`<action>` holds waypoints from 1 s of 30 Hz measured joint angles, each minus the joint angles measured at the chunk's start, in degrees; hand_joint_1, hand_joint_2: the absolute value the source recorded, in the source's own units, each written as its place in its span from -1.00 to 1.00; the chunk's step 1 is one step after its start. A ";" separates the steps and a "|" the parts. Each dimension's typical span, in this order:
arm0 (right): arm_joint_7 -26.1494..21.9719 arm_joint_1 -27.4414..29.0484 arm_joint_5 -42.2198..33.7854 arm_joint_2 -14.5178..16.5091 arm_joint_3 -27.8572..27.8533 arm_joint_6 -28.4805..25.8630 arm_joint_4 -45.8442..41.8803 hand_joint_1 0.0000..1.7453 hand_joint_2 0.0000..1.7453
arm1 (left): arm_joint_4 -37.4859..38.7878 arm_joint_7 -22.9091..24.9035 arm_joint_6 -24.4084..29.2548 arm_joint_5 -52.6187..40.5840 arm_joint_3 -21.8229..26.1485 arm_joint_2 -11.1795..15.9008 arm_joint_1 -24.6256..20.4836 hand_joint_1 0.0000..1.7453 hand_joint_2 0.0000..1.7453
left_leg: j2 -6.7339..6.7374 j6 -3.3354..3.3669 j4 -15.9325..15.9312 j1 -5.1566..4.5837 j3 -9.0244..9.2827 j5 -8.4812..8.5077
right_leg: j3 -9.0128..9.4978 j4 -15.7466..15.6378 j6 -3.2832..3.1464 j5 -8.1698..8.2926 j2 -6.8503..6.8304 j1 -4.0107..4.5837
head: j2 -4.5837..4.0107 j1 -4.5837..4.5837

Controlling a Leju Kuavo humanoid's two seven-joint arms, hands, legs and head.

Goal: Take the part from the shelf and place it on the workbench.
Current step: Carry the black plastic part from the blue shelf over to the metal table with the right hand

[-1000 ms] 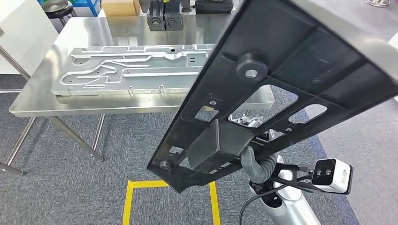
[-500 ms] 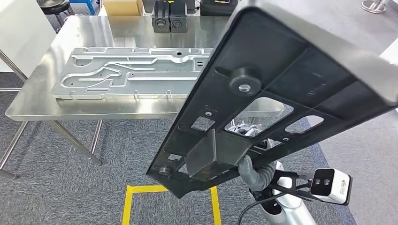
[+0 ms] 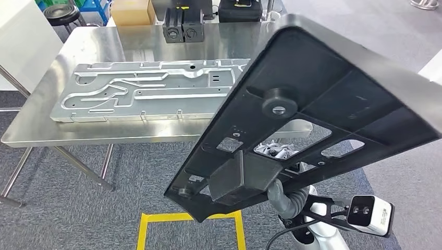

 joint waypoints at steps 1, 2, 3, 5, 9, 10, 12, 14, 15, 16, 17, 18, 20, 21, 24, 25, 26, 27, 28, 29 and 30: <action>0.01 0.27 0.16 0.13 -0.04 0.16 0.00 1.00 1.00 | 0.00 0.14 0.05 0.00 0.00 0.01 0.08 -1.00 1.00 | 0.00 0.00 1.64 0.00 -1.51 0.34 | 0.35 0.02 -0.03 -0.35 0.03 0.06 | 0.00 0.00; 0.00 0.46 0.32 0.26 -0.07 0.28 0.00 1.00 1.00 | 0.00 0.26 0.10 0.00 0.00 0.01 0.16 -1.00 1.00 | 0.00 0.07 1.14 0.00 -1.99 1.80 | 0.81 0.05 -0.02 -0.73 0.07 0.10 | 0.00 0.00; -0.01 0.55 0.51 0.39 -0.09 0.34 0.00 1.00 1.00 | 0.00 0.32 0.14 0.00 0.00 0.01 0.20 -1.00 1.00 | 0.00 0.22 -1.59 -0.01 -1.36 4.28 | 1.39 0.07 0.03 -1.17 0.11 0.13 | 0.00 0.00; -0.04 0.59 0.78 0.61 -0.20 0.39 0.00 1.00 1.00 | 0.00 0.35 0.16 0.00 0.00 0.04 0.20 -1.00 1.00 | 0.00 0.64 -9.20 -0.13 1.32 8.81 | 2.40 0.19 0.36 -2.15 0.18 0.28 | 0.00 0.00; -0.14 0.60 1.03 0.69 -0.65 0.41 -0.04 1.00 1.00 | -0.01 0.36 0.13 0.00 0.00 0.09 0.11 -1.00 1.00 | -0.13 1.71 -13.40 -0.34 3.15 9.29 | 2.92 0.28 1.51 -3.38 0.37 0.57 | 0.00 0.00; -0.15 0.62 1.06 0.69 -0.79 0.41 -0.12 1.00 1.00 | -0.01 0.35 0.08 0.00 0.00 0.08 0.10 -1.00 1.00 | -0.17 2.03 -13.58 -0.26 3.34 9.15 | 2.96 0.59 1.84 -3.70 0.32 0.49 | 0.00 0.01; -0.19 0.60 1.08 0.69 -1.15 0.41 -0.35 1.00 1.00 | -0.01 0.34 0.01 0.00 0.00 0.05 0.05 -1.00 1.00 | -0.19 2.66 -13.93 -0.07 3.90 8.86 | 1.37 4.13 2.47 -5.49 0.20 0.30 | 0.00 0.01; -0.22 0.73 1.09 0.69 -1.38 0.40 -0.47 1.00 1.00 | 0.00 0.33 -0.03 0.00 0.00 0.05 0.03 -1.00 1.00 | -0.18 3.03 -13.97 -0.11 4.33 8.34 | -3.43 12.24 2.93 -8.48 0.13 0.09 | 0.00 0.00; -0.23 0.86 1.10 0.69 -1.43 0.41 -0.46 1.00 1.00 | 0.00 0.34 -0.04 0.00 0.00 0.05 0.05 -1.00 1.00 | -0.18 3.08 -13.96 -0.14 4.61 8.02 | -6.05 16.03 3.08 -9.34 0.12 0.03 | 0.00 0.00; -0.26 1.00 1.15 0.68 -1.45 0.41 -0.46 1.00 1.00 | 0.00 0.34 -0.06 0.00 0.00 0.05 0.08 -1.00 1.00 | -0.20 3.09 -13.95 -0.17 5.00 7.67 | -7.94 18.13 3.14 -9.09 0.12 0.00 | 0.00 0.00; -0.32 1.08 1.23 0.68 -1.49 0.41 -0.46 1.00 1.00 | 0.00 0.34 -0.09 0.00 0.00 0.05 0.12 -1.00 1.00 | -0.24 3.08 -13.94 -0.20 5.52 7.30 | -8.66 17.87 3.06 -7.52 0.12 0.01 | 0.00 0.00; -0.42 1.13 1.34 0.67 -1.55 0.41 -0.48 1.00 1.00 | 0.00 0.34 -0.13 0.00 0.00 0.05 0.15 -1.00 1.00 | -0.27 3.03 -13.95 -0.25 6.17 6.88 | -8.23 15.31 2.84 -4.86 0.12 0.06 | 0.00 0.00; -0.79 1.28 1.73 0.67 -1.77 0.34 -0.68 1.00 1.00 | 0.00 0.31 -0.27 0.00 -0.02 0.02 0.08 -1.00 1.00 | -0.33 2.83 -14.00 -0.45 7.47 5.97 | -5.62 7.20 1.90 0.63 0.09 0.39 | 0.00 0.01; -1.01 1.41 1.98 0.67 -1.89 0.29 -0.92 1.00 1.00 | 0.00 0.27 -0.33 0.00 -0.04 -0.01 0.00 -1.00 1.00 | -0.38 2.60 -14.02 -0.51 7.85 5.58 | -4.49 4.06 1.41 2.05 0.03 0.61 | 0.00 0.02; -1.94 2.31 3.07 0.67 -2.45 0.00 -2.31 1.00 1.00 | 0.00 0.14 -0.56 0.00 -0.22 0.01 -0.15 -1.00 1.00 | -0.39 1.68 -14.43 -0.54 8.33 4.85 | -3.47 1.50 0.49 1.86 -0.07 0.92 | 0.00 0.03; -2.39 2.79 3.56 0.67 -2.71 -0.12 -3.02 1.00 1.00 | -0.01 0.10 -0.64 0.00 -0.37 0.10 -0.16 -1.00 1.00 | -0.27 1.42 -14.46 -0.55 8.63 4.59 | -3.04 1.07 0.32 1.78 -0.06 0.76 | 0.00 0.03; -2.86 3.20 4.02 0.67 -2.96 -0.21 -3.76 1.00 1.00 | -0.01 0.05 -0.76 0.00 -0.52 0.17 -0.19 -1.00 1.00 | -0.19 1.19 -13.74 -0.58 8.60 4.01 | -2.40 0.54 0.08 1.68 -0.08 0.54 | 0.00 0.02; -3.22 3.50 4.32 0.67 -3.13 -0.28 -4.41 1.00 1.00 | -0.01 0.01 -0.85 0.00 -0.68 0.23 -0.22 -1.00 1.00 | -0.13 0.96 -11.84 -0.59 7.95 3.02 | -1.69 0.00 -0.11 1.59 -0.12 0.30 | 0.00 0.02; -3.45 3.71 4.49 0.67 -3.20 -0.35 -4.87 1.00 1.00 | -0.01 -0.01 -0.90 0.00 -0.79 0.31 -0.20 -1.00 1.00 | -0.09 0.76 -8.68 -0.46 6.44 1.67 | -1.04 -0.34 -0.27 1.42 -0.18 0.17 | 0.00 0.01; -3.57 3.89 4.56 0.67 -3.24 -0.39 -5.15 1.00 1.00 | 0.00 -0.03 -0.94 0.00 -0.86 0.34 -0.19 -1.00 1.00 | -0.11 0.53 -4.62 -0.36 4.14 0.17 | -0.60 -0.44 -0.43 1.11 -0.20 0.14 | 0.00 0.00; -3.62 4.13 4.69 0.67 -3.28 -0.43 -5.37 1.00 1.00 | 0.00 -0.03 -0.93 0.00 -0.91 0.39 -0.13 -1.00 1.00 | -0.11 0.27 -0.78 -0.21 1.67 -0.87 | -0.26 -0.42 -0.48 0.76 -0.18 0.14 | 0.00 0.00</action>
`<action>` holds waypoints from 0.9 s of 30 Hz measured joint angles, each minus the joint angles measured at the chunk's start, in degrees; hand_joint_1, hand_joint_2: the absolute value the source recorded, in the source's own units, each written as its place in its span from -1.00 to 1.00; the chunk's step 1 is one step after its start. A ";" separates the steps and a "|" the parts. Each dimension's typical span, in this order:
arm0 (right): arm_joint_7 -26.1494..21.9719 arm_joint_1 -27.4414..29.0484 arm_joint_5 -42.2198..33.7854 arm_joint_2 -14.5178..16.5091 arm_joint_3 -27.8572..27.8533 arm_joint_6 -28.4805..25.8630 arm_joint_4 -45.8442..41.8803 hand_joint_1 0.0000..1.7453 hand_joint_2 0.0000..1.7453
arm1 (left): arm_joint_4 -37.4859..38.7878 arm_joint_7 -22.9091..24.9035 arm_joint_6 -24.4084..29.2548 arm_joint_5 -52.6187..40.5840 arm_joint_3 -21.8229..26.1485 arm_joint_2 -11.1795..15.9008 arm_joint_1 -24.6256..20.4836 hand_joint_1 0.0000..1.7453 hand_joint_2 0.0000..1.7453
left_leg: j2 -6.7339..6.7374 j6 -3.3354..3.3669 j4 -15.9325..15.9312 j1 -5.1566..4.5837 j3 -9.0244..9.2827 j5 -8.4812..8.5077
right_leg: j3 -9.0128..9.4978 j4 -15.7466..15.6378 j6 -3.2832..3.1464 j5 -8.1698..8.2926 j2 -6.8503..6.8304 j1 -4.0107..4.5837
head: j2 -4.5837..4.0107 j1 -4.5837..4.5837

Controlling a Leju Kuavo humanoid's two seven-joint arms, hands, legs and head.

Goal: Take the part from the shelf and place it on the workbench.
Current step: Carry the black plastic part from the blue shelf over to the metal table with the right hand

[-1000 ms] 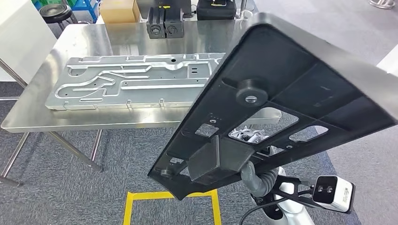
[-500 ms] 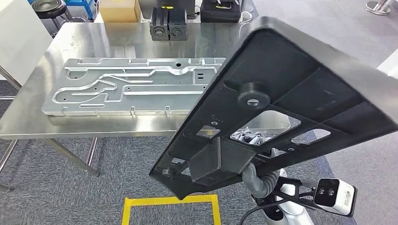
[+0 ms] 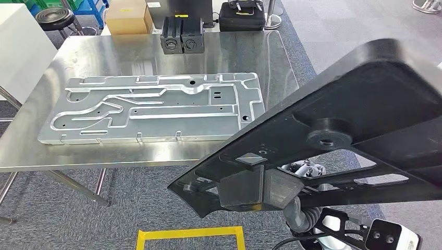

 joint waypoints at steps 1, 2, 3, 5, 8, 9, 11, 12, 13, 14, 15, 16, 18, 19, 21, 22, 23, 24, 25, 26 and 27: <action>-0.08 0.30 0.19 0.00 -0.06 -0.03 -0.16 1.00 1.00 | 0.00 0.01 0.02 0.00 -0.03 0.05 0.10 -1.00 1.00 | 0.01 -0.23 2.45 0.14 -2.00 -0.04 | 0.40 0.04 0.02 -0.41 0.05 0.00 | 0.00 0.00; -0.20 0.61 0.50 0.00 -0.16 -0.06 -0.41 1.00 1.00 | 0.00 0.01 0.04 0.00 -0.05 0.05 0.19 -1.00 1.00 | 0.02 -0.42 2.77 0.26 -3.06 1.15 | 0.88 0.12 0.10 -0.87 0.11 -0.02 | 0.00 0.00; -0.33 0.86 0.93 0.00 -0.29 -0.13 -0.78 1.00 1.00 | 0.00 0.01 0.08 0.00 -0.05 0.06 0.26 -1.00 1.00 | 0.04 -0.55 0.66 0.40 -2.92 3.53 | 1.47 0.24 0.24 -1.40 0.16 -0.07 | 0.00 0.00; -0.51 1.16 1.85 0.00 -0.55 -0.36 -1.82 1.00 1.00 | 0.00 0.01 0.16 0.00 -0.05 0.07 0.30 -1.00 1.00 | 0.09 -0.65 -7.00 0.61 -0.48 8.76 | 2.62 0.62 0.72 -2.64 0.20 -0.08 | 0.00 0.01; -0.40 1.42 2.72 -0.01 -0.85 -0.85 -3.53 1.00 1.00 | 0.00 -0.11 0.19 0.00 -0.07 0.05 0.27 -1.00 1.00 | 0.06 0.21 -11.99 0.37 1.53 9.91 | 2.89 1.19 1.73 -3.89 0.31 0.13 | 0.00 0.02; -0.37 1.53 2.85 -0.02 -0.95 -1.10 -4.04 1.00 1.00 | 0.00 -0.17 0.18 0.00 -0.08 0.05 0.28 -1.00 1.00 | 0.02 0.66 -12.15 0.27 1.57 9.74 | 2.89 1.20 2.02 -4.04 0.34 0.11 | 0.00 0.02; -0.38 1.82 3.16 -0.10 -1.24 -1.78 -4.88 1.00 1.00 | -0.01 -0.21 0.14 0.00 -0.09 -0.01 0.35 -1.00 1.00 | 0.00 1.40 -12.30 0.34 1.82 9.55 | 2.92 1.77 2.60 -4.72 0.30 -0.03 | 0.00 0.02; -0.41 1.99 3.55 -0.17 -1.40 -2.32 -5.19 1.00 1.00 | -0.02 -0.25 0.15 0.00 -0.09 -0.03 0.34 -1.00 1.00 | -0.01 1.73 -12.44 0.42 2.02 9.45 | 2.25 3.34 2.89 -5.64 0.28 -0.09 | 0.00 0.02; -0.40 2.15 4.03 -0.27 -1.56 -3.00 -5.37 1.00 1.00 | -0.02 -0.28 0.17 0.00 -0.09 -0.05 0.32 -1.00 1.00 | 0.01 2.01 -12.55 0.49 2.19 9.34 | 0.81 6.13 3.16 -6.97 0.26 -0.16 | 0.00 0.02; -0.34 2.21 4.48 -0.43 -1.79 -3.95 -5.37 1.00 1.00 | -0.02 -0.33 0.20 0.00 -0.08 -0.05 0.32 -1.00 1.00 | 0.01 2.22 -12.55 0.44 2.27 9.16 | -1.48 10.07 3.35 -8.54 0.23 -0.20 | 0.00 0.02; -0.17 2.10 4.74 -0.63 -2.10 -4.93 -5.19 1.00 1.00 | -0.02 -0.37 0.22 0.00 -0.08 -0.05 0.32 -1.00 1.00 | 0.01 2.35 -12.55 0.36 2.32 9.01 | -4.14 14.24 3.46 -9.89 0.23 -0.24 | 0.00 0.02; 0.05 1.80 4.73 -0.85 -2.47 -5.74 -4.86 1.00 1.00 | -0.02 -0.38 0.22 0.00 -0.08 -0.05 0.33 -1.00 1.00 | 0.00 2.44 -12.54 0.26 2.42 8.84 | -6.44 17.39 3.47 -10.41 0.22 -0.27 | 0.00 0.02; 0.42 0.94 4.36 -1.25 -3.31 -6.55 -4.03 1.00 1.00 | -0.02 -0.38 0.22 0.00 -0.08 -0.05 0.35 -1.00 1.00 | -0.06 2.51 -12.54 0.01 2.93 8.45 | -7.91 17.43 3.11 -7.98 0.22 -0.17 | 0.00 0.02; 0.50 0.55 4.23 -1.39 -3.61 -6.62 -3.69 1.00 1.00 | -0.02 -0.38 0.22 0.00 -0.08 -0.07 0.34 -1.00 1.00 | -0.12 2.53 -12.56 -0.14 3.35 8.23 | -6.83 14.05 2.68 -5.29 0.22 -0.03 | 0.00 0.02; 0.52 -0.06 4.15 -1.60 -3.93 -6.62 -3.26 1.00 1.00 | -0.02 -0.39 0.22 0.00 -0.08 -0.29 0.26 -1.00 1.00 | -0.24 2.44 -12.63 -0.38 3.99 7.78 | -3.70 6.13 1.43 -0.99 0.15 0.47 | 0.00 0.03; 0.53 -0.32 4.14 -1.68 -4.01 -6.61 -3.10 1.00 1.00 | -0.02 -0.39 0.22 0.00 -0.08 -0.43 0.21 -1.00 1.00 | -0.25 2.24 -12.67 -0.40 4.11 7.64 | -2.72 3.62 0.94 -0.03 0.10 0.73 | 0.00 0.03; 0.54 -0.52 4.14 -1.73 -4.07 -6.61 -2.98 1.00 1.00 | -0.02 -0.38 0.22 0.00 -0.08 -0.55 0.21 -1.00 1.00 | -0.24 1.95 -12.77 -0.33 4.12 7.55 | -2.33 2.52 0.60 0.07 0.06 0.94 | 0.00 0.03; 0.60 -0.65 4.14 -1.75 -4.12 -6.66 -2.85 1.00 1.00 | -0.02 -0.38 0.22 0.00 -0.08 -0.59 0.19 -1.00 1.00 | -0.22 1.60 -12.94 -0.30 4.18 7.51 | -2.29 2.21 0.45 0.01 0.06 1.07 | 0.00 0.04; 0.91 -0.80 4.26 -1.78 -4.17 -6.96 -2.74 1.00 1.00 | -0.02 -0.40 0.22 0.00 -0.08 -0.56 0.20 -1.00 1.00 | -0.16 1.26 -13.14 -0.30 4.30 7.45 | -2.07 1.76 0.36 0.12 0.10 0.92 | 0.00 0.03; 1.64 -1.28 4.57 -1.79 -4.22 -7.70 -2.55 1.00 1.00 | -0.02 -0.45 0.22 0.00 -0.08 -0.54 0.21 -1.00 1.00 | -0.12 0.98 -12.93 -0.37 4.40 7.16 | -1.64 1.13 0.25 0.27 0.09 0.70 | 0.00 0.03; 2.77 -2.39 5.15 -1.81 -4.32 -9.03 -1.97 1.00 1.00 | -0.02 -0.52 0.15 0.00 -0.09 -0.51 0.16 -1.00 1.00 | -0.09 0.76 -11.84 -0.43 4.08 6.45 | -1.19 0.52 0.14 0.46 0.06 0.44 | 0.00 0.03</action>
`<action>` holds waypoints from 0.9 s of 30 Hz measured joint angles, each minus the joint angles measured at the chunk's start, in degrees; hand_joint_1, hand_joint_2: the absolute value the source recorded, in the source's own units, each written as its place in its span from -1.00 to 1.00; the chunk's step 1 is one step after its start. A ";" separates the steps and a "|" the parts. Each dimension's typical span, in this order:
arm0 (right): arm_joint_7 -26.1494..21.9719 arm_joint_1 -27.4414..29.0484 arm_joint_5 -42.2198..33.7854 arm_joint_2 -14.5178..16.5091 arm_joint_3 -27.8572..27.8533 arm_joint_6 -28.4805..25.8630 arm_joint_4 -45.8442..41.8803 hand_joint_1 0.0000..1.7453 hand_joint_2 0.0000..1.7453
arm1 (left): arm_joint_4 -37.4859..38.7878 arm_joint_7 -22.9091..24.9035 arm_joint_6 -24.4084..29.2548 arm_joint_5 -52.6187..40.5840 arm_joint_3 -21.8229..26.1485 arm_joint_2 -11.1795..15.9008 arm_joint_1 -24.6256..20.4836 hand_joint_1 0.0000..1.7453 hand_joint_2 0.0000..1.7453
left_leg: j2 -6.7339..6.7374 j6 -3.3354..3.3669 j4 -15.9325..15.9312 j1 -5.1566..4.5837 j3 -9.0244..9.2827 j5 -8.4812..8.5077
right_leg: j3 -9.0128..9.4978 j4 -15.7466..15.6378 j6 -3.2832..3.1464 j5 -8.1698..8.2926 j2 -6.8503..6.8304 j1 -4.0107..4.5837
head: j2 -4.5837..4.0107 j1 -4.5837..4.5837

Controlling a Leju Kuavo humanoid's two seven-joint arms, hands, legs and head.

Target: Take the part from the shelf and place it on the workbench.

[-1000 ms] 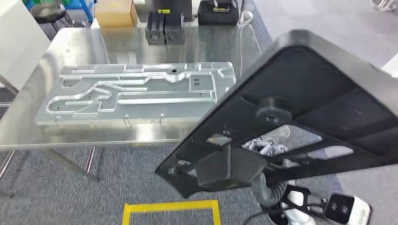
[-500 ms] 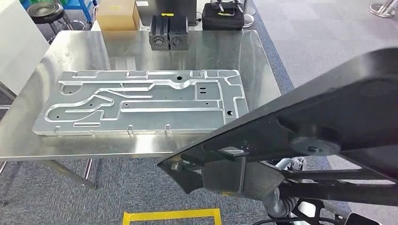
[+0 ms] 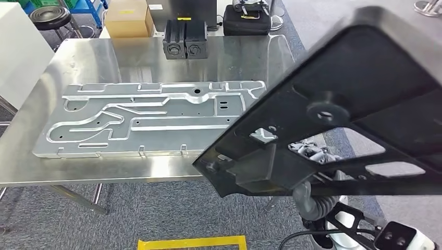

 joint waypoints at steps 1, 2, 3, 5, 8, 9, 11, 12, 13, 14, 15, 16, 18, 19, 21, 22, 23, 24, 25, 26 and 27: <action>1.55 -1.99 1.06 -0.02 -0.22 -2.15 1.26 1.00 1.00 | 0.00 -0.08 -0.10 0.00 -0.03 0.05 -0.05 -1.00 1.00 | 0.02 -0.22 2.36 -0.01 -1.00 -1.23 | 0.40 -0.49 -0.08 0.16 0.01 -0.25 | 0.00 -0.01; 3.35 -4.87 2.72 -0.08 -0.65 -5.27 3.64 1.00 1.00 | 0.00 -0.14 -0.31 0.00 -0.10 0.11 -0.11 -1.00 1.00 | 0.01 -0.43 5.81 0.15 -2.69 -2.80 | 0.58 -0.64 -0.17 0.18 0.05 -0.25 | 0.00 -0.01; 4.90 -8.41 4.74 -0.17 -1.24 -8.80 6.92 1.00 1.00 | 0.00 -0.18 -0.58 0.00 -0.23 0.22 -0.20 -1.00 1.00 | 0.01 -0.66 9.74 0.29 -4.83 -4.35 | 0.57 -0.56 -0.24 0.16 0.17 -0.24 | 0.00 -0.01; 6.93 -16.32 10.15 -0.43 -2.85 -16.75 16.28 1.00 1.00 | 0.00 -0.16 -1.04 0.00 -0.74 0.53 -0.38 -1.00 1.00 | 0.03 -1.11 14.60 0.51 -8.05 -5.18 | 0.51 -0.31 -0.20 0.03 0.29 -0.21 | 0.00 -0.01; 8.92 -29.88 21.02 -0.27 -4.10 -27.49 32.74 1.00 1.00 | 0.00 0.03 -1.13 0.00 -1.40 1.03 -0.60 -1.00 1.00 | 0.21 -1.46 6.73 0.80 -5.51 0.62 | 0.28 0.84 0.29 -0.59 0.26 -0.39 | 0.00 -0.01; 10.10 -34.25 24.94 0.12 -4.04 -30.39 37.83 1.00 1.00 | 0.00 0.11 -0.96 0.00 -1.46 1.17 -0.76 -1.00 1.00 | 0.28 -1.32 3.17 0.74 -4.02 2.25 | 0.05 1.39 0.54 -0.88 0.25 -0.35 | 0.00 -0.01; 12.56 -41.54 31.41 1.54 -3.66 -34.17 46.61 1.00 1.00 | 0.00 0.27 -0.45 0.00 -1.49 1.37 -1.08 -1.00 1.00 | 0.28 -0.70 -0.09 0.61 -2.82 3.29 | -0.43 2.03 1.03 -1.20 0.22 -0.21 | 0.00 -0.01; 13.70 -44.43 34.11 2.52 -3.22 -35.17 50.51 1.00 1.00 | 0.00 0.32 -0.16 0.00 -1.49 1.44 -1.16 -1.00 1.00 | 0.18 -0.38 -0.09 0.48 -2.93 3.29 | -0.59 2.08 1.23 -1.19 0.23 -0.14 | 0.00 -0.01; 14.72 -46.97 36.56 3.64 -2.62 -35.84 54.16 1.00 1.00 | 0.00 0.35 0.07 0.00 -1.48 1.48 -1.22 -1.00 1.00 | 0.15 -0.08 -0.20 0.57 -2.97 3.38 | -0.64 2.05 1.45 -1.20 0.24 -0.12 | 0.00 -0.01; 15.66 -49.15 38.99 4.80 -1.91 -36.45 57.71 1.00 1.00 | -0.01 0.35 0.27 0.00 -1.46 1.51 -1.28 -1.00 1.00 | 0.15 0.17 -0.44 0.69 -2.86 3.47 | -0.70 2.23 1.67 -1.42 0.24 -0.15 | 0.00 0.00; 16.51 -51.08 41.40 5.93 -1.08 -37.11 60.99 1.00 1.00 | -0.01 0.30 0.38 0.00 -1.43 1.54 -1.39 -1.00 1.00 | 0.16 0.46 -0.72 0.82 -2.69 3.55 | -1.16 3.16 1.96 -2.05 0.21 -0.19 | 0.00 0.00; 17.32 -52.83 43.75 7.08 -0.16 -37.76 64.08 1.00 1.00 | -0.02 0.21 0.44 0.00 -1.39 1.55 -1.53 -1.00 1.00 | 0.17 0.72 -0.99 0.98 -2.53 3.63 | -2.22 5.28 2.26 -3.19 0.19 -0.27 | 0.00 0.00; 19.23 -55.47 48.64 9.16 1.92 -38.88 69.89 1.00 1.00 | -0.02 -0.03 0.50 0.00 -1.31 1.59 -1.72 -1.00 1.00 | 0.17 1.00 -1.16 1.07 -2.37 3.54 | -6.10 12.56 2.78 -6.23 0.13 -0.62 | 0.00 -0.01; 20.24 -56.20 50.84 10.11 3.03 -39.19 72.35 1.00 1.00 | -0.02 -0.12 0.48 0.00 -1.28 1.60 -1.76 -1.00 1.00 | 0.11 1.03 -1.14 1.09 -2.29 3.44 | -8.22 16.23 2.99 -7.24 0.11 -0.80 | 0.00 -0.01; 22.16 -56.81 54.13 11.72 4.88 -39.46 76.37 1.00 1.00 | -0.02 -0.19 0.36 0.00 -1.26 1.59 -1.74 -1.00 1.00 | -0.11 0.93 -1.06 1.20 -1.97 3.10 | -10.21 18.28 3.18 -6.12 0.06 -1.06 | 0.00 -0.01; 22.98 -57.00 55.32 12.48 5.59 -39.53 78.03 1.00 1.00 | -0.02 -0.18 0.25 0.00 -1.26 1.58 -1.71 -1.00 1.00 | -0.27 0.77 -0.98 1.27 -1.74 2.87 | -9.59 15.88 3.14 -3.93 0.03 -1.12 | 0.00 -0.01; 23.63 -57.25 56.28 13.11 6.14 -39.53 79.44 1.00 1.00 | -0.02 -0.16 0.11 0.00 -1.26 1.56 -1.69 -1.00 1.00 | -0.41 0.56 -0.90 1.32 -1.50 2.59 | -8.15 11.85 2.99 -1.23 0.00 -1.14 | 0.00 -0.01; 24.13 -57.59 57.16 13.63 6.62 -39.48 80.75 1.00 1.00 | -0.02 -0.15 -0.07 0.00 -1.26 1.54 -1.69 -1.00 1.00 | -0.53 0.30 -0.83 1.29 -1.33 2.32 | -6.55 8.02 2.78 0.76 -0.01 -1.02 | 0.00 -0.01; 24.51 -57.99 57.99 14.14 7.10 -39.38 81.95 1.00 1.00 | -0.02 -0.13 -0.30 0.00 -1.26 1.51 -1.71 -1.00 1.00 | -0.61 0.00 -0.76 1.22 -1.25 2.10 | -5.29 4.84 2.51 1.92 -0.02 -0.86 | 0.00 -0.01; 24.74 -58.27 58.61 14.59 7.52 -39.29 82.97 1.00 1.00 | -0.02 -0.13 -0.51 0.00 -1.26 1.49 -1.71 -1.00 1.00 | -0.65 -0.33 -0.78 1.16 -1.24 1.96 | -4.60 3.09 2.24 2.22 -0.01 -0.66 | 0.00 -0.01; 24.95 -58.45 59.05 14.96 7.86 -39.23 83.87 1.00 1.00 | -0.02 -0.13 -0.69 0.00 -1.26 1.48 -1.69 -1.00 1.00 | -0.68 -0.68 -0.88 1.12 -1.24 1.90 | -4.39 2.61 1.98 1.85 0.00 -0.44 | 0.00 -0.01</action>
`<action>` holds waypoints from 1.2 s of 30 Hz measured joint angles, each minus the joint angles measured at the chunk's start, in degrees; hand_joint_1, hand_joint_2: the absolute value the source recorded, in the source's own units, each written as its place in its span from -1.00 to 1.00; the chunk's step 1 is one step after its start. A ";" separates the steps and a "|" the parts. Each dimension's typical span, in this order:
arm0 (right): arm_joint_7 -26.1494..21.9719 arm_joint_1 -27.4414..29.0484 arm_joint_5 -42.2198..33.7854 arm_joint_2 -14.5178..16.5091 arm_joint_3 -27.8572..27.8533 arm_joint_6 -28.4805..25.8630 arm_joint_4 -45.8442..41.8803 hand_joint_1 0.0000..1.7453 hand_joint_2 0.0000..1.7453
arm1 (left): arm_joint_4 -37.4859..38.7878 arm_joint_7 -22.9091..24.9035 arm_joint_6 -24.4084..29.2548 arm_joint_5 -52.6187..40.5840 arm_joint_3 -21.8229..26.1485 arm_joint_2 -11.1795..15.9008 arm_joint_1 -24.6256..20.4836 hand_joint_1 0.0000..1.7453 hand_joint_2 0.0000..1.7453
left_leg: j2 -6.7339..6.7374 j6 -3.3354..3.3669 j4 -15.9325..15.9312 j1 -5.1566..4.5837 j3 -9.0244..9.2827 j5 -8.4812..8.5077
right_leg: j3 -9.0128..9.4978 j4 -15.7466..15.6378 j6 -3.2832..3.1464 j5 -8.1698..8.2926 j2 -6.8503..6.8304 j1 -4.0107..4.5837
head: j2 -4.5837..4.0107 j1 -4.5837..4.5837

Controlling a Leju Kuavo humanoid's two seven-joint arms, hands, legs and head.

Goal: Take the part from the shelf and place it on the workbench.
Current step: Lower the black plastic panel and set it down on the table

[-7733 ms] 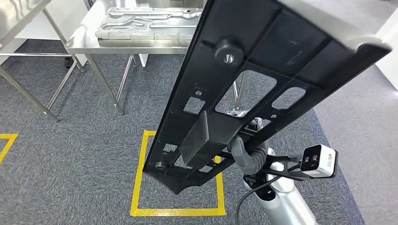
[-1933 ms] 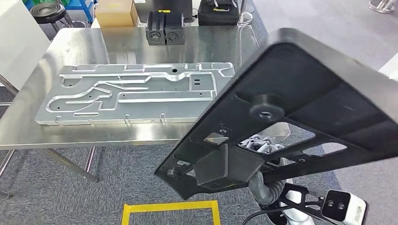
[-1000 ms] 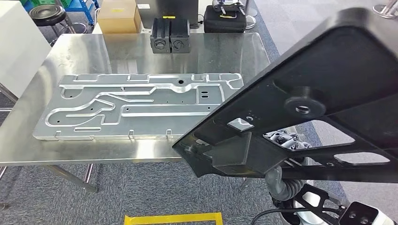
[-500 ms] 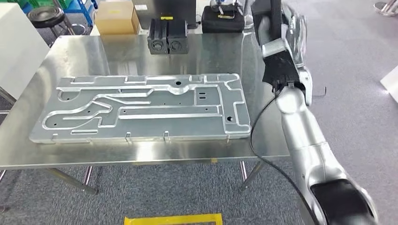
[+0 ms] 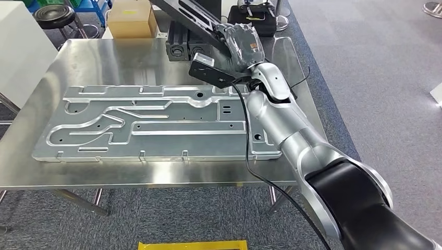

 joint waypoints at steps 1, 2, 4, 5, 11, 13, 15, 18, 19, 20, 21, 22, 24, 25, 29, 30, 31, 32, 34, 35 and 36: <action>0.20 -0.10 0.40 0.36 0.28 0.08 0.77 1.00 1.00 | 0.00 0.00 -0.17 0.00 -0.01 -0.01 0.04 -1.00 1.00 | 0.00 -0.36 -0.14 0.02 0.07 -0.05 | 0.08 -0.41 -0.31 -0.10 0.00 0.02 | 0.00 0.00; 0.41 -0.13 0.85 0.66 0.49 0.35 1.42 1.00 1.00 | 0.00 0.00 -0.37 0.00 -0.01 -0.02 0.11 -1.00 1.00 | 0.08 -0.70 -0.16 0.10 0.15 -0.24 | 0.29 -0.62 -0.62 -0.09 -0.02 -0.07 | 0.00 0.00; 0.76 -0.40 2.24 1.31 1.07 1.63 2.64 1.00 1.00 | 0.00 -0.05 -1.03 0.00 -0.02 -0.03 0.20 -1.00 1.00 | 0.37 -1.11 2.08 0.16 -0.61 -1.77 | 0.89 -1.20 -1.38 -0.08 -0.05 -0.33 | 0.00 0.00; 0.86 -0.47 3.23 1.76 1.53 2.75 3.26 1.00 1.00 | 0.00 -0.19 -1.50 0.00 -0.03 -0.03 0.23 -1.00 1.00 | 0.52 -1.22 5.09 0.19 -1.98 -3.28 | 1.17 -1.37 -1.70 -0.14 -0.01 -0.36 | 0.00 0.00; 3.13 3.27 9.98 3.69 6.08 13.34 8.62 1.00 1.00 | 0.00 -2.19 -4.30 -0.03 -0.91 -0.04 0.31 -1.00 1.00 | 0.63 -1.22 10.44 0.17 -6.40 -1.85 | 2.26 -1.15 -2.01 -1.07 0.21 0.21 | 0.00 0.00; 4.37 4.93 12.15 3.79 7.76 16.55 10.16 1.00 1.00 | 0.00 -2.37 -4.43 -0.03 -1.40 -0.04 0.31 -1.00 1.00 | 0.62 -0.77 3.16 0.03 -3.25 1.26 | 2.25 -0.67 -1.60 -1.52 0.19 0.37 | 0.00 0.00; 5.15 6.50 13.92 3.79 9.17 18.90 11.41 1.00 1.00 | -0.01 -2.45 -4.37 -0.02 -1.63 -0.09 0.39 -1.00 1.00 | 0.58 -0.23 0.77 -0.18 -2.23 1.65 | 2.03 -0.40 -1.16 -1.67 0.22 0.57 | 0.00 -0.01; 5.13 8.19 15.94 3.76 10.93 21.32 12.69 1.00 1.00 | -0.04 -2.72 -4.34 -0.02 -1.84 -0.16 0.52 -1.00 1.00 | 0.64 0.67 0.48 -0.13 -2.16 1.87 | 1.88 -0.04 -0.34 -2.08 0.24 0.50 | 0.00 -0.01; 4.87 8.39 16.48 3.75 11.52 21.80 12.97 1.00 1.00 | -0.05 -2.83 -4.34 -0.02 -1.93 -0.19 0.52 -1.00 1.00 | 0.71 1.02 0.36 -0.07 -2.07 1.91 | 1.39 1.19 0.02 -2.96 0.24 0.42 | 0.00 0.00; 4.62 8.49 16.92 3.75 12.14 22.06 13.22 1.00 1.00 | -0.07 -2.91 -4.35 -0.02 -2.01 -0.21 0.50 -1.00 1.00 | 0.81 1.28 0.25 0.00 -1.97 1.93 | 0.26 3.75 0.36 -4.47 0.22 0.30 | 0.00 0.00; 4.43 8.58 17.22 3.73 12.69 22.17 13.44 1.00 1.00 | -0.07 -2.96 -4.35 -0.02 -2.08 -0.21 0.49 -1.00 1.00 | 0.89 1.43 0.24 -0.02 -1.93 1.89 | -1.40 7.38 0.62 -6.33 0.20 0.18 | 0.00 0.00; 4.34 8.69 17.40 3.71 13.24 22.21 13.67 1.00 1.00 | -0.07 -2.97 -4.35 -0.02 -2.15 -0.21 0.49 -1.00 1.00 | 0.97 1.55 0.24 -0.04 -1.91 1.85 | -3.40 11.56 0.82 -8.16 0.20 0.08 | 0.00 0.00; 4.32 8.85 17.52 3.67 14.04 22.20 14.03 1.00 1.00 | -0.07 -2.97 -4.34 -0.02 -2.35 -0.21 0.52 -1.00 1.00 | 1.03 1.59 0.24 -0.09 -1.83 1.82 | -5.85 16.46 0.94 -9.37 0.18 -0.06 | 0.00 0.00; 4.32 8.84 17.53 3.65 14.34 22.21 14.16 1.00 1.00 | -0.07 -2.97 -4.34 -0.02 -2.45 -0.21 0.53 -1.00 1.00 | 1.02 1.60 0.25 -0.09 -1.75 1.81 | -5.42 15.63 0.86 -8.35 0.17 -0.08 | 0.00 0.00; 4.16 8.53 17.55 3.67 15.18 22.30 14.39 1.00 1.00 | -0.10 -2.97 -4.35 -0.02 -2.70 -0.42 0.50 -1.00 1.00 | 0.87 1.12 0.22 -0.28 -1.32 1.72 | 2.34 0.82 -0.38 -2.27 0.04 0.39 | 0.00 0.00; 4.04 8.50 17.55 3.69 15.38 22.32 14.42 1.00 1.00 | -0.10 -2.97 -4.35 -0.02 -2.74 -0.49 0.49 -1.00 1.00 | 0.84 0.82 0.15 -0.29 -1.26 1.72 | 3.03 -0.61 -0.64 -2.09 0.01 0.58 | 0.00 0.00; 3.93 8.50 17.55 3.71 15.53 22.32 14.45 1.00 1.00 | -0.11 -2.97 -4.35 -0.01 -2.78 -0.53 0.49 -1.00 1.00 | 0.83 0.47 -0.03 -0.31 -1.17 1.77 | 3.05 -0.83 -0.80 -2.12 -0.01 0.71 | 0.00 0.00; 3.84 8.50 17.55 3.74 15.63 22.32 14.47 1.00 1.00 | -0.11 -2.98 -4.34 -0.02 -2.80 -0.52 0.48 -1.00 1.00 | 0.83 0.15 -0.22 -0.33 -1.04 1.84 | 3.18 -1.14 -1.06 -1.93 0.00 0.58 | 0.00 0.00; 3.75 8.50 17.58 3.87 15.74 22.40 14.53 1.00 1.00 | -0.11 -3.00 -4.34 -0.01 -2.83 -0.53 0.49 -1.00 1.00 | 0.84 -0.35 0.53 -0.36 -1.21 1.13 | 3.74 -2.06 -1.61 -1.41 -0.14 0.23 | 0.00 0.00; 3.69 8.52 17.66 3.94 15.82 22.50 14.56 1.00 1.00 | -0.11 -3.01 -4.33 -0.01 -2.84 -0.52 0.49 -1.00 1.00 | 0.85 -0.57 2.53 -0.37 -2.03 -0.19 | 4.00 -2.51 -1.86 -1.15 -0.25 0.04 | 0.00 -0.01; 3.60 8.60 17.82 4.03 15.95 22.63 14.59 1.00 1.00 | -0.11 -3.02 -4.28 0.00 -2.84 -0.51 0.51 -1.00 1.00 | 0.85 -0.78 5.78 -0.27 -3.43 -2.05 | 4.11 -2.70 -1.98 -1.05 -0.35 0.04 | 0.00 -0.01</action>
